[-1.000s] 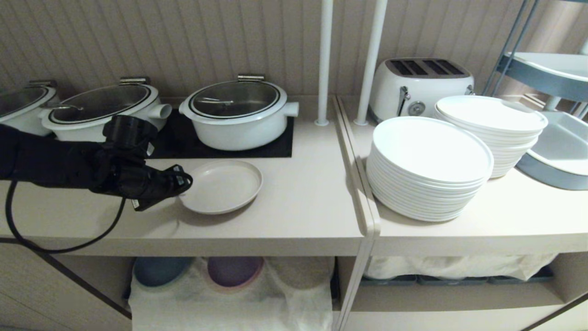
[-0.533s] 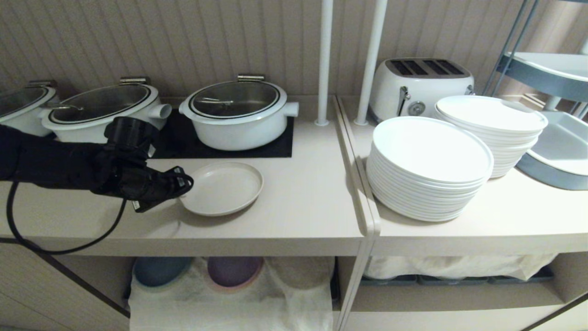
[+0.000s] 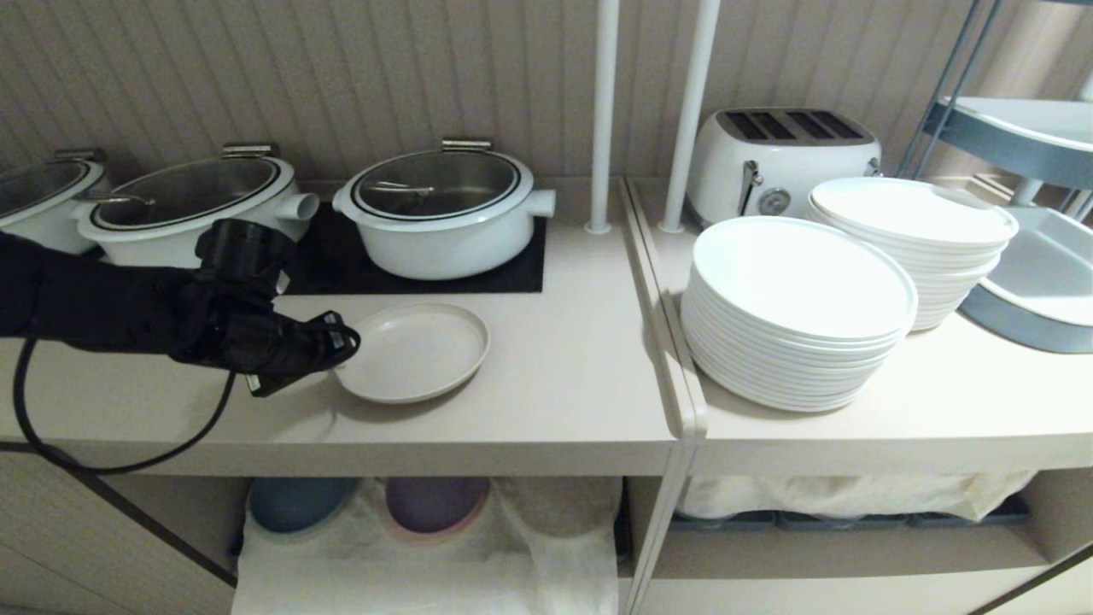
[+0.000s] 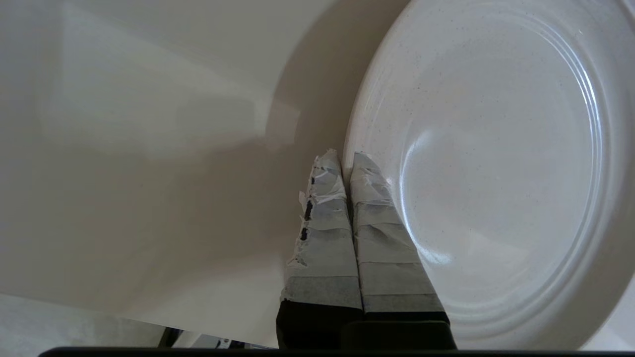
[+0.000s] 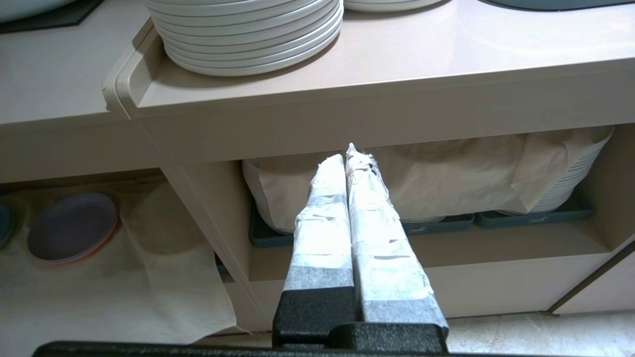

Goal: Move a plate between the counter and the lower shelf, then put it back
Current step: Put the plate

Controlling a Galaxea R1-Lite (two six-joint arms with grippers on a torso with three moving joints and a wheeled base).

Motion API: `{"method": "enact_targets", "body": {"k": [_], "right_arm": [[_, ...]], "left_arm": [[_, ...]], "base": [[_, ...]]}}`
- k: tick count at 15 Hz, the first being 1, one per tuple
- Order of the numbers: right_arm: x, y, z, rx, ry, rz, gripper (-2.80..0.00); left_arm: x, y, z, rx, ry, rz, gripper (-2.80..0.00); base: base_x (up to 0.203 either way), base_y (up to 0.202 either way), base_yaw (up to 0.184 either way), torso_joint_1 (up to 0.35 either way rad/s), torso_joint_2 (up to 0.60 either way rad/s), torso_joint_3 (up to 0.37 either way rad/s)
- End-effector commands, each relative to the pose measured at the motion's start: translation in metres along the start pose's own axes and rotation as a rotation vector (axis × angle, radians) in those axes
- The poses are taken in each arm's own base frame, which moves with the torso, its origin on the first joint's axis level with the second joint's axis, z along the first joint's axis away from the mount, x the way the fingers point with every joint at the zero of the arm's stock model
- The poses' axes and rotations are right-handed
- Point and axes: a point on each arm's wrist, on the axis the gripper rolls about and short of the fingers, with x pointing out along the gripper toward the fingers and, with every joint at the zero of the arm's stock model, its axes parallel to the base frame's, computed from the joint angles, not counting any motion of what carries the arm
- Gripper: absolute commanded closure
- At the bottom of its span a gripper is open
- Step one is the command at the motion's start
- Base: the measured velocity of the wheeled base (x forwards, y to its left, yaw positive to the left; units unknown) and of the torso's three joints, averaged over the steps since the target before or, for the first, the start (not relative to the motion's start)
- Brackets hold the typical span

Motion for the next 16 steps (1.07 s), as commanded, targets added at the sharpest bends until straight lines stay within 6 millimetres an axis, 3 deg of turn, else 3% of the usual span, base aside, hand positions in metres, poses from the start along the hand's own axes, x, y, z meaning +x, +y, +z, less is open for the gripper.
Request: {"method": "enact_targets", "body": {"k": [1,12,13,16], "right_arm": [[0.0000,0.0000,0.0001,0.000,-0.001,0.000,0.00],[0.0000,0.0000,0.0001,0.000,-0.001,0.000,0.00],[0.0000,0.0000,0.0001,0.000,-0.001,0.000,0.00],[0.0000,0.0000,0.0001,0.000,-0.001,0.000,0.00]], "left_arm": [[0.0009,0.0004,-0.0007,-0.002,0.004,0.003,0.00],[0.0018,0.0005,-0.0008,-0.002,0.003,0.007,0.00],[0.0019,0.0012,-0.0008,-0.001,0.004,0.008,-2.80],[0.0018,0.0011,-0.0004,-0.003,0.000,0.012,-2.80]], "base": [[0.000,0.000,0.000,0.000,0.00,0.000],[0.000,0.000,0.000,0.000,0.00,0.000],[0.000,0.000,0.000,0.000,0.00,0.000],[0.000,0.000,0.000,0.000,0.00,0.000]]}}
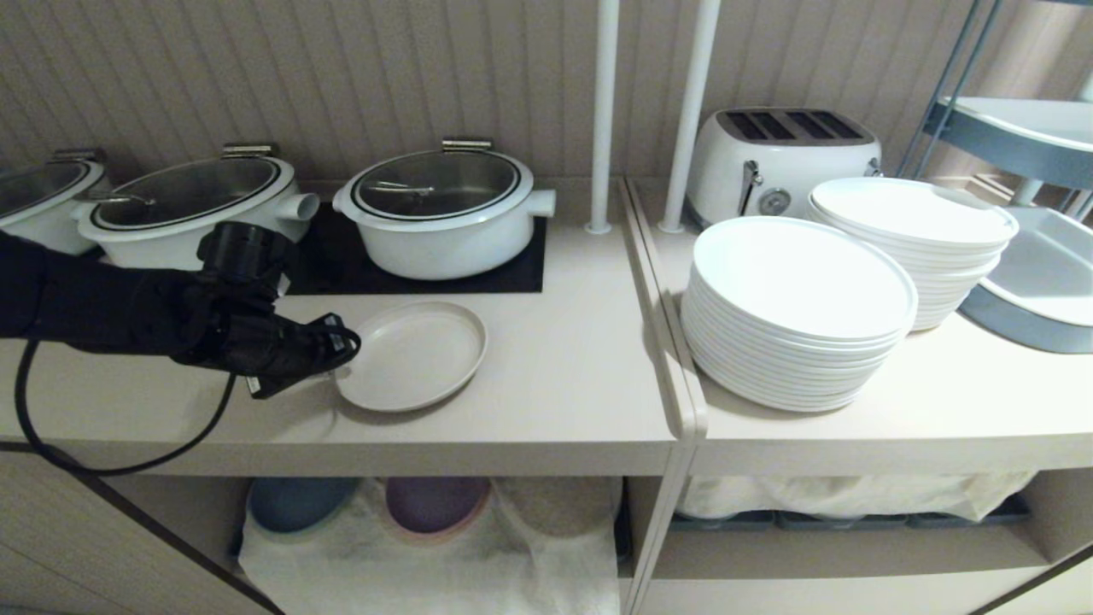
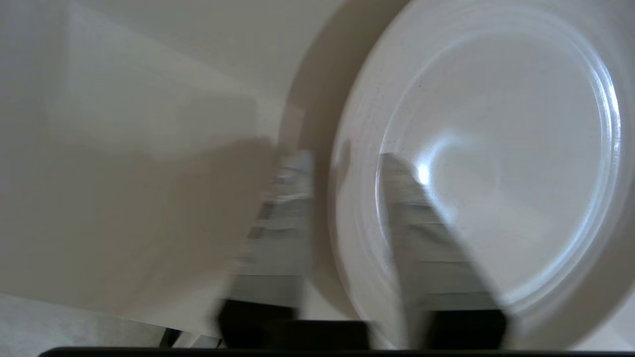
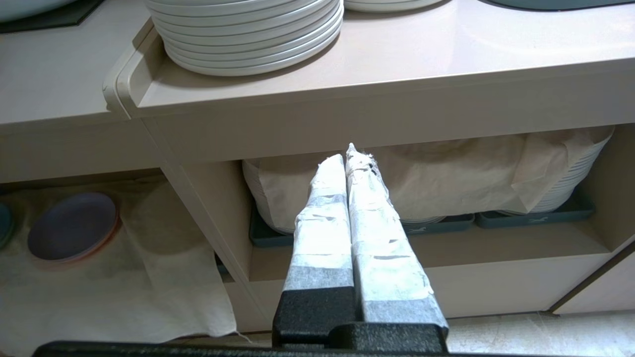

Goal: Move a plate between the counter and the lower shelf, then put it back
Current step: Put the plate

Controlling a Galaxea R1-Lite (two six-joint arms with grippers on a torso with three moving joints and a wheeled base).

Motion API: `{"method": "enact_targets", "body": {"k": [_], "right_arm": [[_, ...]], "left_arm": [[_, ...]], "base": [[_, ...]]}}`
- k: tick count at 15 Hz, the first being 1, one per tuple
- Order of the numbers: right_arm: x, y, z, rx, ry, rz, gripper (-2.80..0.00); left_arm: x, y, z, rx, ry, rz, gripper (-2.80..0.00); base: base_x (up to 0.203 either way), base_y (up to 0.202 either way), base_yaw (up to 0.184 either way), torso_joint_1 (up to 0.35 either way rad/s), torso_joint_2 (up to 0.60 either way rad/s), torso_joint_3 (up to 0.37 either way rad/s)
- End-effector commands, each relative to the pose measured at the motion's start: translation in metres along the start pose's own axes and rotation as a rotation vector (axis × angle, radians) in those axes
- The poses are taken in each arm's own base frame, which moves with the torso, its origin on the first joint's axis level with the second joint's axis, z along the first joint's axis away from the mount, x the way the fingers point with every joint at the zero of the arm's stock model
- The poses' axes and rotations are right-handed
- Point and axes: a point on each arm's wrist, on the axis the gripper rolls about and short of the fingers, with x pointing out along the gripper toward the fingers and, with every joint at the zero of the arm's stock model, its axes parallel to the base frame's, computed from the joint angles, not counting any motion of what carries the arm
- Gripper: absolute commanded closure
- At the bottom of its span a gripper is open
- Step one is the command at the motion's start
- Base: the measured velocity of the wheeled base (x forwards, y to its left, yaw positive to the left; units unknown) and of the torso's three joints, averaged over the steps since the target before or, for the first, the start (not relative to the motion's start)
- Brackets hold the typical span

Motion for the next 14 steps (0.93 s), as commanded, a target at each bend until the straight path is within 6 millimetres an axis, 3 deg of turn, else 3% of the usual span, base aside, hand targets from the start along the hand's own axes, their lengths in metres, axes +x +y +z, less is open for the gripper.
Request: {"method": "enact_targets", "body": {"k": [1,14], "right_arm": [[0.000,0.000,0.000,0.000,-0.001,0.000,0.00],[0.000,0.000,0.000,0.000,-0.001,0.000,0.00]], "left_arm": [[0.000,0.000,0.001,-0.005,-0.004,0.004,-2.80],[-0.013,-0.001,0.005,-0.001,-0.042,0.003,-2.80]], "base": [[0.000,0.000,0.000,0.000,0.00,0.000],[0.000,0.000,0.000,0.000,0.00,0.000]]}}
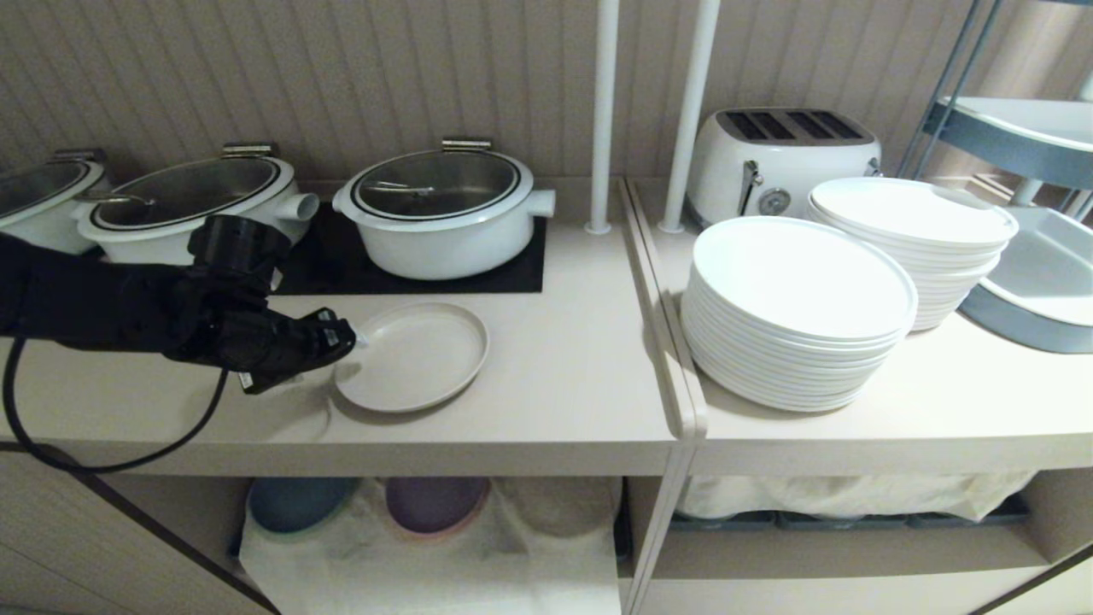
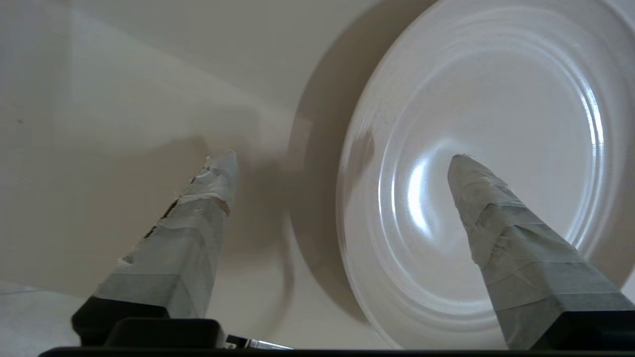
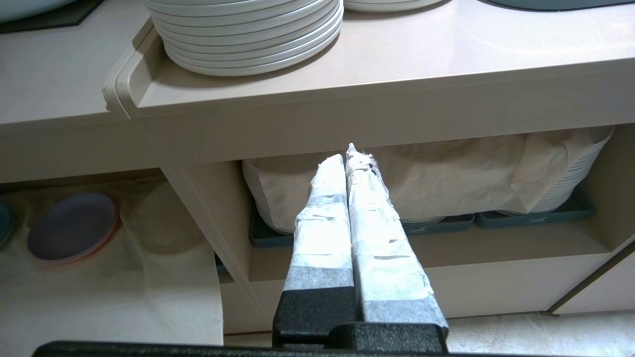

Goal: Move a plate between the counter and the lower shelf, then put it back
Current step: Put the plate

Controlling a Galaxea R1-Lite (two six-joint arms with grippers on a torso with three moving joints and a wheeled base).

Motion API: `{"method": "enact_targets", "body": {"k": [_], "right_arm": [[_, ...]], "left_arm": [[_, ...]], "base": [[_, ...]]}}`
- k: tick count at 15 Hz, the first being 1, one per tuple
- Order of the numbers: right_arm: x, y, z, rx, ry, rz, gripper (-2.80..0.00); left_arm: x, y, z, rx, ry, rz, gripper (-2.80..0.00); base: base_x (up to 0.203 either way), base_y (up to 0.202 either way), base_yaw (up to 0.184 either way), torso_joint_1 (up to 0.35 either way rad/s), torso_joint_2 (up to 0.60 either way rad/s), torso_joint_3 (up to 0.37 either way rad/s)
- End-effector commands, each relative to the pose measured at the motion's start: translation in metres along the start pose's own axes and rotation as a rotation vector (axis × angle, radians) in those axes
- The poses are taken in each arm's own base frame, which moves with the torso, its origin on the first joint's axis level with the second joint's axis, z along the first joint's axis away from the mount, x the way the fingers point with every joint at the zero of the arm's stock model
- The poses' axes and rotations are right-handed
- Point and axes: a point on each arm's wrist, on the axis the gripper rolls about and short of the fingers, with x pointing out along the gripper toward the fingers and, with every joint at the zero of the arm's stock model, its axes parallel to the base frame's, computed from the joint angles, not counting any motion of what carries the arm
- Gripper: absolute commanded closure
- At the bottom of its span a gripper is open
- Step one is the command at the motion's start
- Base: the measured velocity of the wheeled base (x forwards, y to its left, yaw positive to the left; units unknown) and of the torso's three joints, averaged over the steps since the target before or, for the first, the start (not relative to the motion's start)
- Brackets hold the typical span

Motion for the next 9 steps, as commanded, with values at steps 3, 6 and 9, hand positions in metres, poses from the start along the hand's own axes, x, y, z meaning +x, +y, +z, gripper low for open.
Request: {"method": "enact_targets", "body": {"k": [3,6,9], "right_arm": [[0.000,0.000,0.000,0.001,-0.001,0.000,0.00],[0.000,0.000,0.000,0.001,-0.001,0.000,0.00],[0.000,0.000,0.000,0.001,-0.001,0.000,0.00]], "left_arm": [[-0.010,-0.001,0.003,-0.002,-0.029,-0.003,-2.80],[-0.017,-0.002,0.005,-0.003,-0.044,-0.009,-2.80],[-0.024,-0.002,0.006,-0.005,-0.067,0.000,-2.80]], "base": [[0.000,0.000,0.000,0.000,0.00,0.000],[0.000,0.000,0.000,0.000,0.00,0.000],[0.000,0.000,0.000,0.000,0.00,0.000]]}}
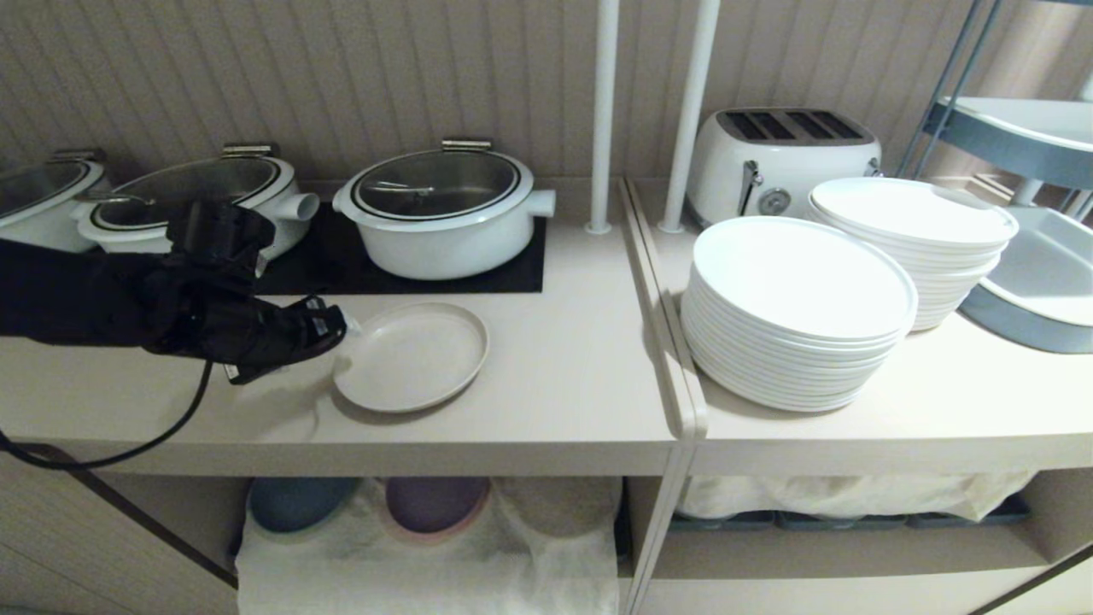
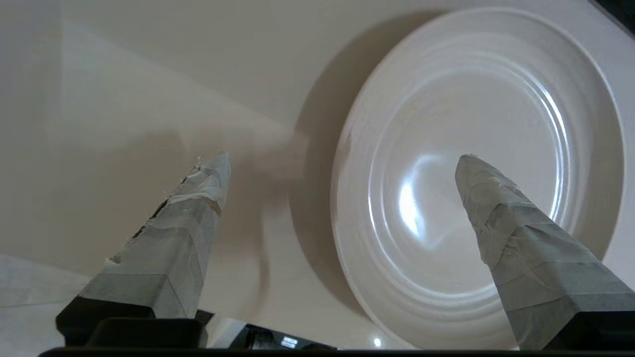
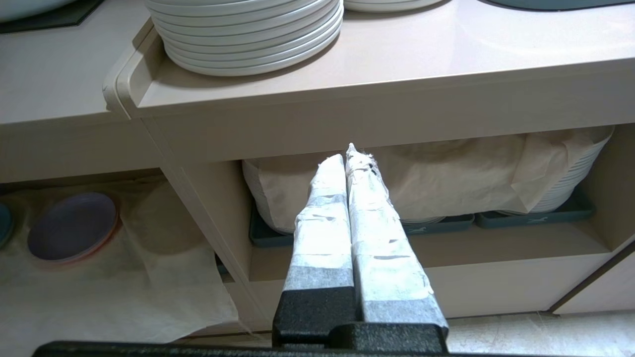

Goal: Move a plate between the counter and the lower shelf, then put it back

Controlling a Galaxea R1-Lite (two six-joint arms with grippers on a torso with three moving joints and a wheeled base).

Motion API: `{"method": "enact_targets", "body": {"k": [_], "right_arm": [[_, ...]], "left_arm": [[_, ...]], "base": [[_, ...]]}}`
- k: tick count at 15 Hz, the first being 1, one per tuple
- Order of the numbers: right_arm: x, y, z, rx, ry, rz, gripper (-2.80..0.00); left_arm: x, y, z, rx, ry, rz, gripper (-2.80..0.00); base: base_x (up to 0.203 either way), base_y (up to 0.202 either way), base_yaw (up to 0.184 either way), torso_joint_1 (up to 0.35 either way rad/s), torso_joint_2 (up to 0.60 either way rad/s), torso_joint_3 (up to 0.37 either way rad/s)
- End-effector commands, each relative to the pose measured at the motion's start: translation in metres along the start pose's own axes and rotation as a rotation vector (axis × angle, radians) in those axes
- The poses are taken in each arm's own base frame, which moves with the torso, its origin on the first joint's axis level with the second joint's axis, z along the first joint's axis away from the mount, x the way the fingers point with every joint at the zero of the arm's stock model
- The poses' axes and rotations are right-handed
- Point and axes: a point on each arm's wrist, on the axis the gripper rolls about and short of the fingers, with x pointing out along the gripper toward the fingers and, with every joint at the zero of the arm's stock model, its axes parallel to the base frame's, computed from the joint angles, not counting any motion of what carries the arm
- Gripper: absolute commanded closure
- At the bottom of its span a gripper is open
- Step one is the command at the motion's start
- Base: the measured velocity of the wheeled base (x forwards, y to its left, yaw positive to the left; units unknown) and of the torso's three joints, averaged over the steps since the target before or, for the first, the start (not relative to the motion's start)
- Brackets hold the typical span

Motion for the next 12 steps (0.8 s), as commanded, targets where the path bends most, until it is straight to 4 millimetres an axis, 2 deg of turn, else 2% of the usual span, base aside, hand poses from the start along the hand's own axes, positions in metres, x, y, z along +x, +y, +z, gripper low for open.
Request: {"method": "enact_targets", "body": {"k": [1,2,3,9,12], "right_arm": [[0.000,0.000,0.000,0.001,0.000,0.000,0.00],[0.000,0.000,0.000,0.001,0.000,0.000,0.00],[0.000,0.000,0.000,0.001,0.000,0.000,0.00],[0.000,0.000,0.000,0.001,0.000,0.000,0.00],[0.000,0.000,0.000,0.001,0.000,0.000,0.00]], "left_arm": [[-0.008,0.001,0.000,-0.004,-0.013,-0.003,-2.80],[-0.011,0.001,0.000,-0.004,-0.015,-0.005,-2.80],[-0.013,0.001,-0.001,-0.004,-0.017,-0.005,0.00],[-0.028,0.002,-0.001,-0.005,-0.037,-0.019,0.00],[-0.038,0.009,-0.005,-0.004,-0.041,-0.011,0.00]], "base": [[0.000,0.000,0.000,0.000,0.00,0.000],[0.000,0.000,0.000,0.000,0.00,0.000],[0.000,0.000,0.000,0.000,0.00,0.000],[0.000,0.000,0.000,0.000,0.00,0.000],[0.000,0.000,0.000,0.000,0.00,0.000]]}}
